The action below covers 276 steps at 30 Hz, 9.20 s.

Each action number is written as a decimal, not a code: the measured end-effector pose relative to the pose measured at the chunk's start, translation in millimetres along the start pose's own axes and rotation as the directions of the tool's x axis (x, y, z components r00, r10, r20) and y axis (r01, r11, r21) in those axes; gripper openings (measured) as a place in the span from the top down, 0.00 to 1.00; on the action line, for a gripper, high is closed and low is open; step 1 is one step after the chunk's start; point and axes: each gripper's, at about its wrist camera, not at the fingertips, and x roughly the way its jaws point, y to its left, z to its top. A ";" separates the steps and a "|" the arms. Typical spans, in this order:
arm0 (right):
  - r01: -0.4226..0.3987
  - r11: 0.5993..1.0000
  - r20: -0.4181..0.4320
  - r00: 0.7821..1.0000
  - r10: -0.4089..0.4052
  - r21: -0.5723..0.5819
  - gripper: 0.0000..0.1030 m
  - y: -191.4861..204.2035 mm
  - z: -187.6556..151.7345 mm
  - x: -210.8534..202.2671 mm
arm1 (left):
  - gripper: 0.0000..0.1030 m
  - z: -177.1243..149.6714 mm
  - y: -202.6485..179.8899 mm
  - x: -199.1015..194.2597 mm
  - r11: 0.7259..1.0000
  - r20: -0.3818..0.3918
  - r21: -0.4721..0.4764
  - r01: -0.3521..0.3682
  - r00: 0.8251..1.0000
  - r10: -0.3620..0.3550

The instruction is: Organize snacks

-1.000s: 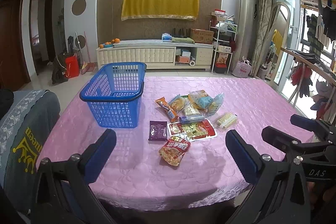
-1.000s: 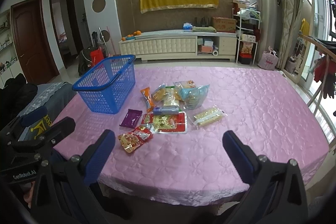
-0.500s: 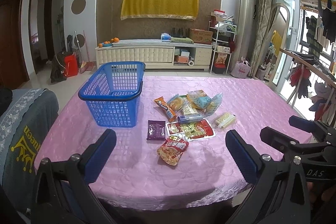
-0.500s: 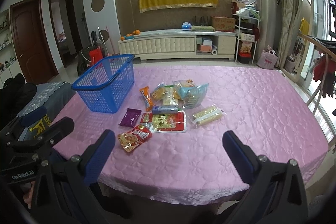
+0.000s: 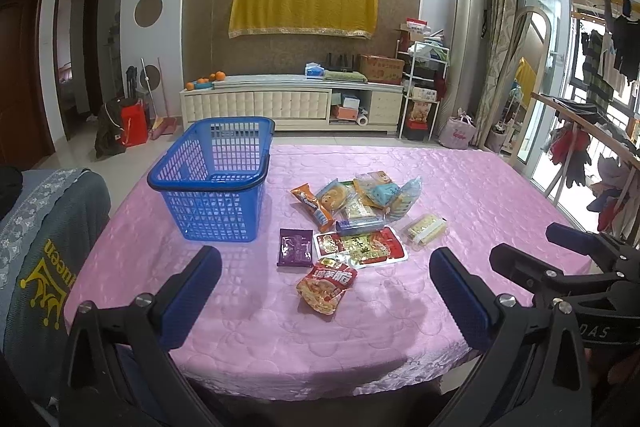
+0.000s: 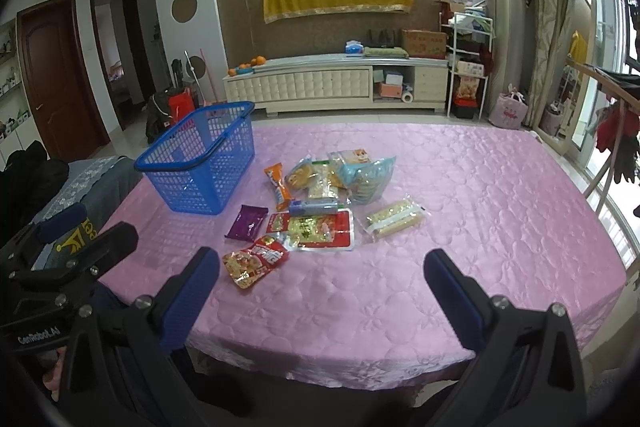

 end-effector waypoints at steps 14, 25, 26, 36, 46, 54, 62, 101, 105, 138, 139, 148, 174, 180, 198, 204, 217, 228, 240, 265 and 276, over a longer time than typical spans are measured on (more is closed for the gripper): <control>-0.002 1.000 -0.005 1.000 0.002 -0.001 0.00 0.3 0.5 1.2 | 0.00 -1.4 0.0 -0.4 1.000 -0.008 -0.008 0.000 1.000 0.000; -0.006 1.000 0.016 1.000 0.006 -0.017 0.00 4.1 5.4 -1.8 | 0.00 6.1 5.1 3.7 1.000 -0.003 -0.011 -0.005 1.000 0.005; -0.006 1.000 0.017 1.000 0.007 -0.021 0.00 4.3 6.6 -0.5 | 0.00 7.8 5.3 5.6 1.000 -0.005 -0.009 -0.005 1.000 0.005; -0.004 0.998 -0.009 1.000 0.005 0.063 0.00 -19.1 15.4 25.3 | 0.00 25.4 14.5 39.7 0.998 -0.086 0.037 0.042 0.996 -0.039; -0.031 0.997 -0.200 0.979 0.044 0.068 0.00 -23.0 5.0 89.3 | 0.00 14.3 7.9 102.5 0.984 -0.261 0.139 0.108 0.963 -0.069; -0.039 0.998 -0.296 0.954 0.054 0.057 0.00 -28.6 -3.5 127.3 | 0.00 3.0 5.4 156.7 0.975 -0.395 0.158 0.154 0.915 -0.080; -0.016 0.997 -0.374 0.927 0.041 0.069 0.00 -40.1 -16.4 165.6 | 0.00 -15.5 2.1 214.1 0.964 -0.549 0.166 0.208 0.832 -0.085; 0.062 0.981 -0.377 0.926 0.012 0.183 0.00 -95.0 -42.3 120.8 | 0.76 -39.6 -58.4 212.5 0.988 -0.650 0.096 0.117 0.759 -0.027; 0.073 0.981 -0.357 0.934 -0.004 0.179 0.00 -101.2 -30.6 118.5 | 0.76 -27.2 -61.7 194.7 0.991 -0.611 0.064 0.115 0.790 -0.052; -0.170 0.978 -0.290 0.948 0.129 -0.123 0.00 -103.6 58.5 268.8 | 0.76 55.9 -69.5 254.8 0.994 -0.533 0.002 0.113 0.841 -0.095; -0.181 0.975 -0.283 0.949 0.139 -0.129 0.00 -104.3 59.3 271.7 | 0.76 56.3 -70.2 257.2 0.994 -0.533 0.001 0.114 0.841 -0.096; -0.290 0.924 -0.295 0.931 0.212 -0.250 0.23 -97.5 65.9 295.2 | 0.76 56.3 -82.2 273.1 0.993 -0.547 0.031 0.113 0.834 -0.077; -0.180 0.924 -0.206 0.972 0.114 -0.337 0.37 -34.8 92.6 147.3 | 0.76 83.5 -59.5 143.1 0.989 -0.396 0.065 0.130 0.913 -0.094; -0.229 0.927 -0.169 0.968 0.185 -0.296 0.37 -0.3 114.8 123.4 | 0.75 105.7 -29.1 109.5 0.991 -0.336 0.072 0.115 0.938 -0.084; -0.322 0.887 -0.165 0.945 0.282 -0.331 0.37 116.8 167.9 134.5 | 0.75 152.9 109.7 80.5 1.000 -0.263 -0.008 -0.003 0.965 0.001; -0.351 0.871 -0.193 0.934 0.301 -0.343 0.37 149.3 177.8 156.9 | 0.74 168.2 144.8 93.4 1.000 -0.264 -0.010 -0.009 0.965 0.007; -0.352 0.891 -0.315 0.913 0.259 -0.287 0.37 167.3 201.6 252.7 | 0.74 180.5 189.8 180.7 0.994 -0.320 -0.100 0.051 0.944 -0.081; -0.315 0.900 -0.386 0.903 0.188 -0.301 0.37 177.1 206.2 305.9 | 0.73 175.7 193.1 251.9 0.986 -0.374 -0.152 0.067 0.920 -0.120; -0.225 0.896 -0.330 0.939 0.095 -0.384 0.15 183.3 216.1 319.7 | 0.59 176.6 199.6 262.6 0.988 -0.392 -0.154 0.029 0.916 -0.089; -0.252 0.942 -0.319 0.931 0.175 -0.220 0.14 141.9 218.5 213.6 | 0.40 188.0 152.0 157.0 0.997 -0.330 -0.078 -0.010 0.944 -0.016; -0.194 0.964 -0.310 0.942 0.131 -0.182 0.14 90.3 205.0 155.8 | 0.30 188.8 89.8 121.0 0.997 -0.304 -0.048 0.054 0.950 -0.066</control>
